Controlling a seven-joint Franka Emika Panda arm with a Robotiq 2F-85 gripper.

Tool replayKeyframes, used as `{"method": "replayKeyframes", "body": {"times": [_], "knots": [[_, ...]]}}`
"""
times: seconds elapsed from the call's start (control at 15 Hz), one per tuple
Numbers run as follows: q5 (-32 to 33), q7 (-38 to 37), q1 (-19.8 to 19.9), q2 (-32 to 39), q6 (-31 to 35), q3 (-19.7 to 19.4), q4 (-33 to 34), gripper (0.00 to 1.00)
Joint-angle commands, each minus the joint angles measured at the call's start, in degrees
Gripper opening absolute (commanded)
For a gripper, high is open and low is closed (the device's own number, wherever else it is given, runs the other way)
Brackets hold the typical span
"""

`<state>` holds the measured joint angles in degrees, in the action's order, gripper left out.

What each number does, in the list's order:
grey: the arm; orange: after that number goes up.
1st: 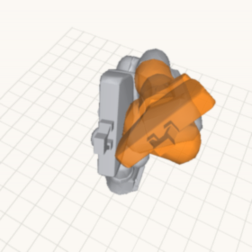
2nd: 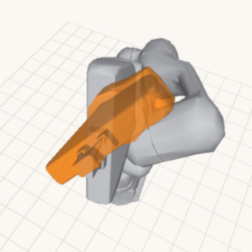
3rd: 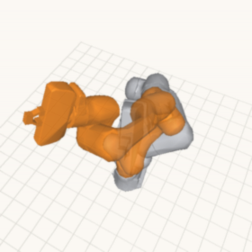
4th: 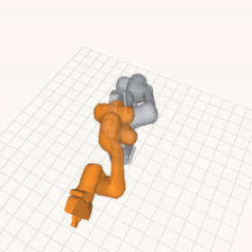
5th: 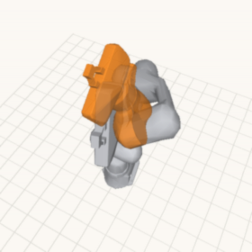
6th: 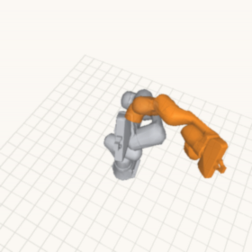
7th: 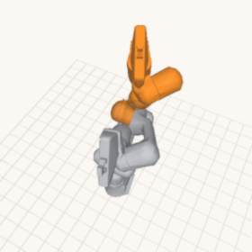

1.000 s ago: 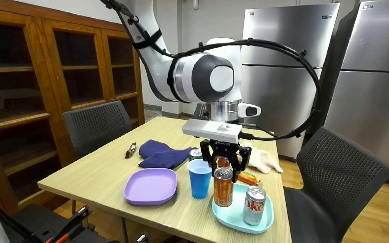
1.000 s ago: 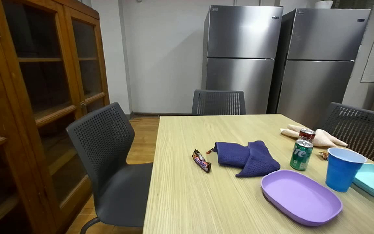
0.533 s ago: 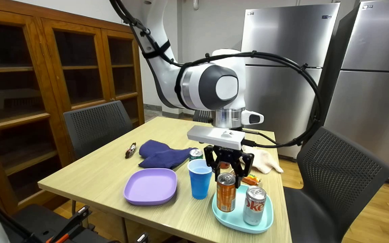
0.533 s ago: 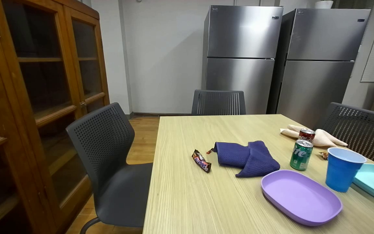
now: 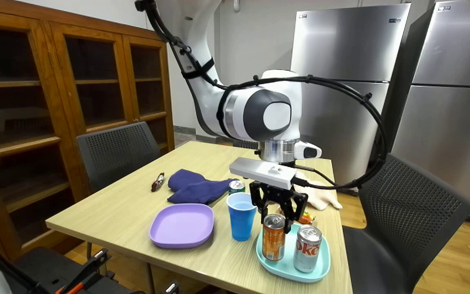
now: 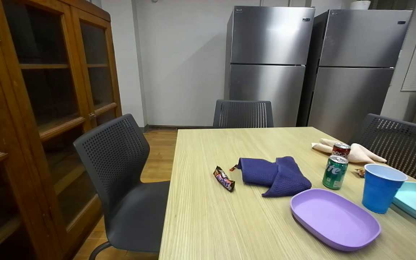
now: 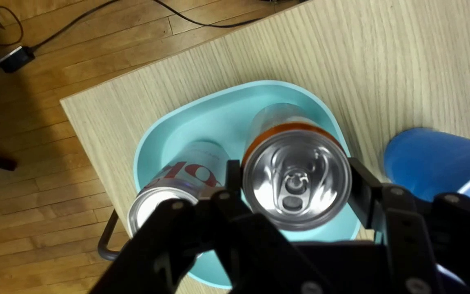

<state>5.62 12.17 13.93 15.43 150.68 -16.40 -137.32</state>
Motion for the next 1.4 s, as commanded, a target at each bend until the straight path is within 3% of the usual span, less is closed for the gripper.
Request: {"method": "replayKeyframes", "body": {"times": [0.0,0.47,0.53,0.6,0.73,1.33], "knots": [[-1.3,-0.9,1.2,1.1,0.1,1.2,1.6,0.38],[-2.1,-1.0,1.4,2.3,0.3,1.1,2.1,0.38],[-2.0,-1.2,1.4,2.3,-0.1,1.1,2.2,0.74],[-2.1,-1.0,1.5,2.1,-0.6,1.1,2.0,0.89],[-2.4,-0.8,1.8,1.7,-0.8,1.2,1.9,0.99],[-2.5,0.0,2.5,-1.7,-2.6,0.9,1.1,1.00]]}}
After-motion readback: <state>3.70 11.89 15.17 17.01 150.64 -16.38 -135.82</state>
